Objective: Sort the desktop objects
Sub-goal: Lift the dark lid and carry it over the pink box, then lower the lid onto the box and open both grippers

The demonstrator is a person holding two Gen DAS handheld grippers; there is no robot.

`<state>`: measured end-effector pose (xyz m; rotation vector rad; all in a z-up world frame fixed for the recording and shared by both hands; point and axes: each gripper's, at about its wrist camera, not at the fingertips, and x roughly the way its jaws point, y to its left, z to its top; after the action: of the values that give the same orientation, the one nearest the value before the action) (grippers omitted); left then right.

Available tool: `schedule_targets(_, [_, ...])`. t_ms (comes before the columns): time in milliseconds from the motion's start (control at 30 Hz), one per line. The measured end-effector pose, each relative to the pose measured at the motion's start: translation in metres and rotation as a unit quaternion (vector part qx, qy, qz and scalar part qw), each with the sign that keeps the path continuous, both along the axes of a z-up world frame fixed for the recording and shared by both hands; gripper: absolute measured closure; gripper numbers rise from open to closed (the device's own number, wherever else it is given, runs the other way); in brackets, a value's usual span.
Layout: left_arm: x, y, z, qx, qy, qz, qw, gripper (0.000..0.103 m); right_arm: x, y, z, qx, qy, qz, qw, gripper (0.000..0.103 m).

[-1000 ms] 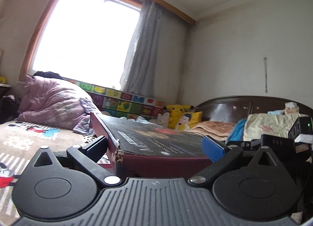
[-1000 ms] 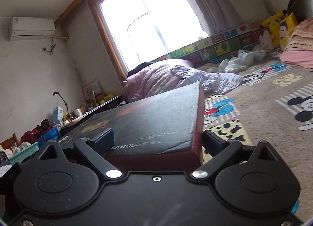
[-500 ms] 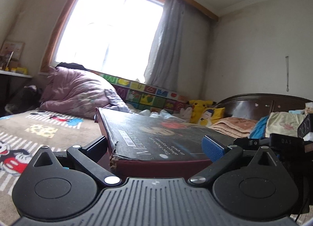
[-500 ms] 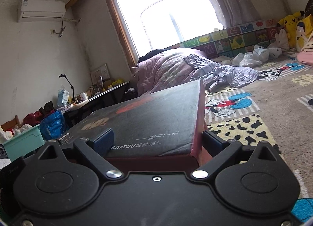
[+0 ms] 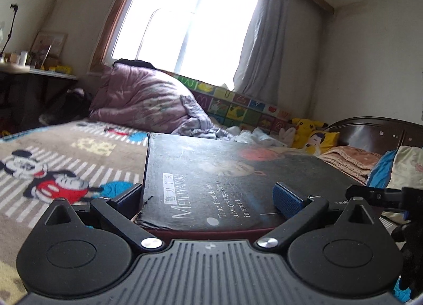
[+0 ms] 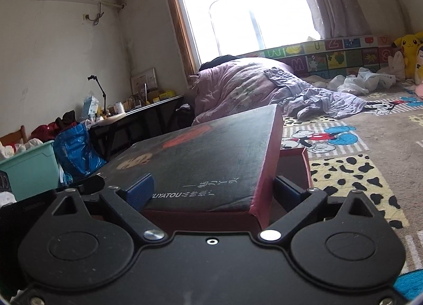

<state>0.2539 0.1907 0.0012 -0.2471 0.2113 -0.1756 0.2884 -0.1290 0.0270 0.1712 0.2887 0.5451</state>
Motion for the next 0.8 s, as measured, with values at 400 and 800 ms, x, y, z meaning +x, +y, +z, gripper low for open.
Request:
schedule_targets(400, [0.016,-0.028,-0.002,0.009,0.047,-0.026,0.9985,0.000,0.007,-0.013,-0.004,-0.027,0.009,-0.046,0.999,0.005])
schedule_targets(800, [0.017,-0.045,-0.001,0.055,0.045,-0.007,0.9974,0.000,-0.006,-0.014,-0.007,-0.065,-0.040,-0.082,0.994,0.005])
